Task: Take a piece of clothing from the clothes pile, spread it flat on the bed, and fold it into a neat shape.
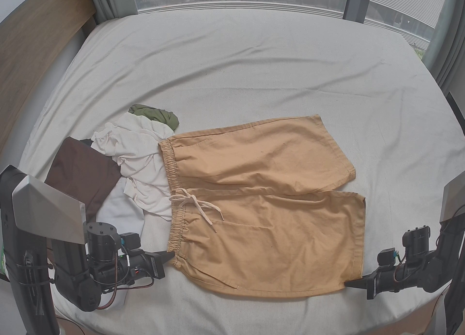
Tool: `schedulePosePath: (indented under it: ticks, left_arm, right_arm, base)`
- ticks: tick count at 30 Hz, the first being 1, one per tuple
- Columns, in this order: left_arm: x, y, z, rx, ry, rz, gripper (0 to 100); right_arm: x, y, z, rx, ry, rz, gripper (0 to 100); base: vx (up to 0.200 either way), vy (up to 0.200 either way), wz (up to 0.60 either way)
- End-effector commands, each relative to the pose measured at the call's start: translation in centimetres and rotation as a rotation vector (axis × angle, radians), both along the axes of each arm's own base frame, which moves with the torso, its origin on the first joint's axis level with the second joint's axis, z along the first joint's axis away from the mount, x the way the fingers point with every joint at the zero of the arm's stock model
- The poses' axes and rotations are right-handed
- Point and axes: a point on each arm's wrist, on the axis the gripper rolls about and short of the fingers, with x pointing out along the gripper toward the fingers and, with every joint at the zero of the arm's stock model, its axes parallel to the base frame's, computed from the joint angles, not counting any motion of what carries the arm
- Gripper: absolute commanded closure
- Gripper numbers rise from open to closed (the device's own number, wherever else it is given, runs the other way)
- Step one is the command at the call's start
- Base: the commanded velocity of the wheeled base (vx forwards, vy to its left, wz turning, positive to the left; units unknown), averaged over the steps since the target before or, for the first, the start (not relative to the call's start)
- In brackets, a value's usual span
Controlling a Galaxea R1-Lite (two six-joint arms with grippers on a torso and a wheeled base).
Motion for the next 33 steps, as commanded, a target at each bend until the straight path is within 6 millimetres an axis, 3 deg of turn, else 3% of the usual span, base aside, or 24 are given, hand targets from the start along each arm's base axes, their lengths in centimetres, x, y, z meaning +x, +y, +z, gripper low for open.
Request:
schedulePosePath:
  ticks: [1, 14, 15, 29, 30, 33]
  left_arm:
    - [0.02, 0.00, -0.05, -0.001, 0.000, 0.000, 100]
    - [0.02, 0.00, -0.05, -0.001, 0.000, 0.000, 100]
    - [0.02, 0.00, -0.01, -0.001, -0.001, 0.000, 100]
    - [0.02, 0.00, -0.05, -0.001, 0.000, 0.000, 100]
    - [0.02, 0.00, -0.05, -0.001, 0.000, 0.000, 100]
    - [0.02, 0.00, -0.05, -0.001, 0.000, 0.000, 100]
  right_arm:
    - [-0.47, -0.06, -0.06, -0.001, 0.018, -0.002, 100]
    - [-0.42, -0.29, 0.10, -0.002, 0.006, -0.012, 100]
    - [-0.38, -0.29, 0.12, -0.001, 0.003, -0.013, 0]
    - [-0.41, -0.65, 0.40, -0.007, -0.006, -0.034, 0]
    - [-0.47, -0.65, 0.39, -0.007, 0.000, -0.034, 100]
    - [-0.65, -0.62, 0.28, -0.009, 0.020, -0.031, 100]
  base:
    - [0.000, 0.000, 0.00]
    - [0.000, 0.000, 0.00]
    - [0.000, 0.000, 0.00]
    - [0.000, 0.000, 0.00]
    - [0.000, 0.000, 0.00]
    - [0.000, 0.000, 0.00]
